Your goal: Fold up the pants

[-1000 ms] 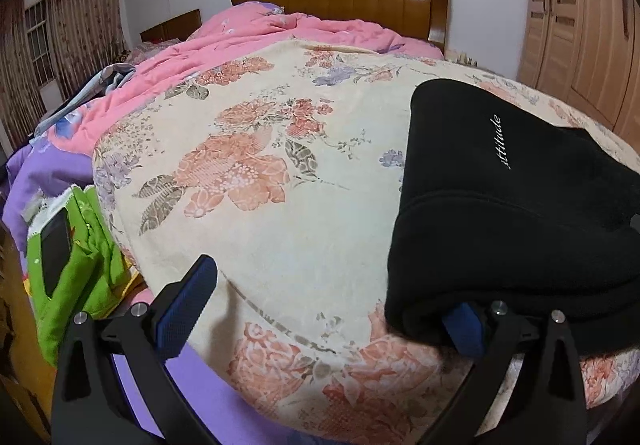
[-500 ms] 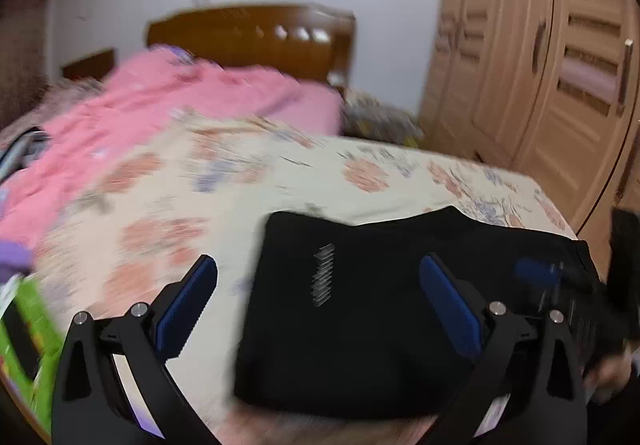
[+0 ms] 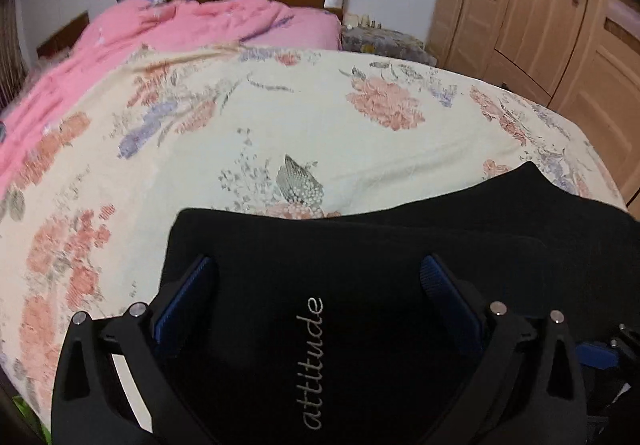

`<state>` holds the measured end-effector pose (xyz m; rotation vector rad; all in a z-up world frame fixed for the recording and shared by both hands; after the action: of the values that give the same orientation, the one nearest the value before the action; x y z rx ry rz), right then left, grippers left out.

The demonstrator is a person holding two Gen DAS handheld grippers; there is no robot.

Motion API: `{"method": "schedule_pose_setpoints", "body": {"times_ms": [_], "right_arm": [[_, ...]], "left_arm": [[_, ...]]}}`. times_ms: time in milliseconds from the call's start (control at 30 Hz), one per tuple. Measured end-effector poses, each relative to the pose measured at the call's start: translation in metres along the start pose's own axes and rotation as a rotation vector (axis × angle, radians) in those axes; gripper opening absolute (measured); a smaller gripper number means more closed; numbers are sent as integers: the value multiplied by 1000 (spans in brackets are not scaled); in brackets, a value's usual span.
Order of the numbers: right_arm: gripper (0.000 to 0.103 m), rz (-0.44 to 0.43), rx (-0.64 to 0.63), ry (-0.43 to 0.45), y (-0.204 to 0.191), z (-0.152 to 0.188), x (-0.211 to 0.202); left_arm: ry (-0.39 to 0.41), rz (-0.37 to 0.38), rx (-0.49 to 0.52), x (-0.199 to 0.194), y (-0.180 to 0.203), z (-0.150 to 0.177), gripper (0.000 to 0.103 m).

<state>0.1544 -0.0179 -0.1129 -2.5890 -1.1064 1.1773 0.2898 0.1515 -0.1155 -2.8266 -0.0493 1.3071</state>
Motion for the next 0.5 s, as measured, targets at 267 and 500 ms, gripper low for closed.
{"method": "schedule_pose_setpoints", "body": {"times_ms": [267,500], "right_arm": [[87,59,60,73,10,-8,-61],[86,168,198,19,75,51,-84]], "left_arm": [[223,-98,-57,-88,7,3,101],[105,-82,91,-75,71,78,102]]}}
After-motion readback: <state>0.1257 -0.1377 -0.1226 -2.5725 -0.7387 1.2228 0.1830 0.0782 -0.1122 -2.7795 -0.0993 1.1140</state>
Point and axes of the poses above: each gripper's, at about its wrist camera, not at the fingertips, and x roughly the way its jaws point, y to its right, z to its underside, the point moved 8 cm from there along x, roughly the way its jaws point, and after that the axes turned 7 degrees about -z, right-handed, at the moved point
